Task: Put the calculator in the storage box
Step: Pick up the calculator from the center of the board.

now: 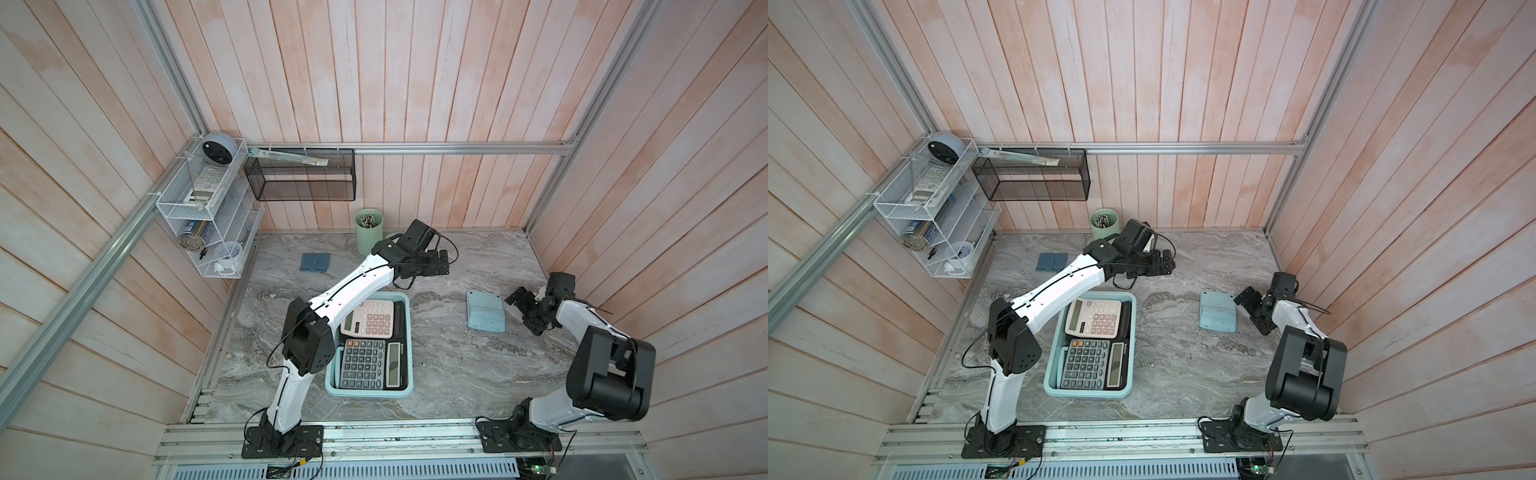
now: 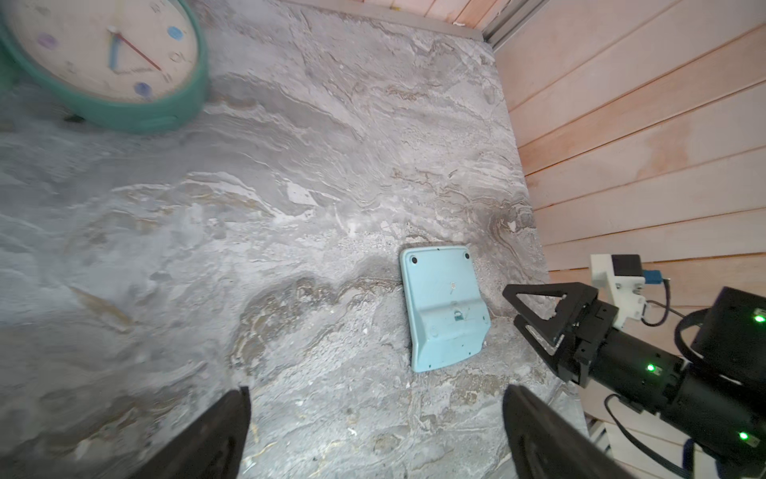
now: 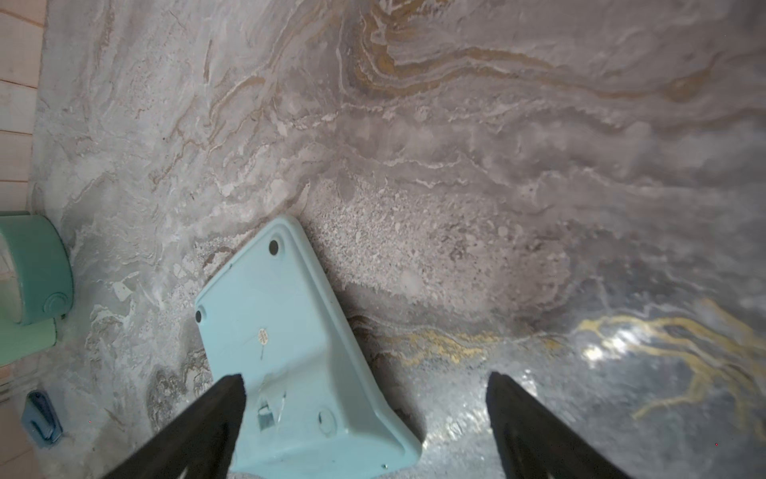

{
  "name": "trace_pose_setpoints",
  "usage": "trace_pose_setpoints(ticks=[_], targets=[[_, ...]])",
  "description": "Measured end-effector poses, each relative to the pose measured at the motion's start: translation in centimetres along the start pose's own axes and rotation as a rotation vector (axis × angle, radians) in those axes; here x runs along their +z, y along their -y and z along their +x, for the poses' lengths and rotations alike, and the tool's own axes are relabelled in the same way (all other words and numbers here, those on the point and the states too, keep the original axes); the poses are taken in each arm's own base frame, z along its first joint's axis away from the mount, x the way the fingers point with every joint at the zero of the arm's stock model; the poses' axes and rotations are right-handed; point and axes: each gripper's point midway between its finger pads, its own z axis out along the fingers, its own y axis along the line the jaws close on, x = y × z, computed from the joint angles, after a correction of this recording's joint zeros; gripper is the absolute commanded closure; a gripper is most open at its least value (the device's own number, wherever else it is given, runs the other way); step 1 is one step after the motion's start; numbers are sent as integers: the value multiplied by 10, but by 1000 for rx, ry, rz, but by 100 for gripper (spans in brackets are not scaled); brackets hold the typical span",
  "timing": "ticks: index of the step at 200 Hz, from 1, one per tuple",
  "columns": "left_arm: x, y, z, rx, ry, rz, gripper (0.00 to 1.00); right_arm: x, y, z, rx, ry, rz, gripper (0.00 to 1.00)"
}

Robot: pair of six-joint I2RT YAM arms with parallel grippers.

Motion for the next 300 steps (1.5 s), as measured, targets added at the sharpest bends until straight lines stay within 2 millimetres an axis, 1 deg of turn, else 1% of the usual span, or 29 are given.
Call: trace_pose_setpoints(ticks=[36,69,90,117,142,174,182,201,228,257,271,285,300], targets=[[53,4,18,-94,-47,43,2,19,1,9,5,-77,-50,7],[96,8,34,-158,-85,78,4,23,-10,9,-14,-94,-118,9],[117,9,44,-188,-112,91,6,26,-18,9,-21,-106,-165,11],[136,8,54,-219,-141,104,7,31,-28,9,-23,-122,-235,13],[149,5,62,-243,-163,111,9,34,-38,12,-31,-136,-290,14],[166,-1,74,-276,-196,117,13,38,-52,25,-55,-158,-348,16],[167,1,72,-280,-191,130,14,39,-55,28,-59,-164,-362,17],[169,5,73,-297,-200,154,17,40,-59,33,-60,-173,-395,19],[172,11,76,-327,-215,190,25,40,-63,41,-46,-179,-452,23],[176,14,79,-369,-223,228,35,41,-72,58,-22,-213,-519,28],[178,14,79,-383,-222,244,35,41,-76,66,-8,-235,-543,31],[178,15,79,-391,-223,256,36,41,-78,74,11,-256,-559,38],[177,16,79,-399,-222,264,36,42,-78,80,42,-277,-570,40]])
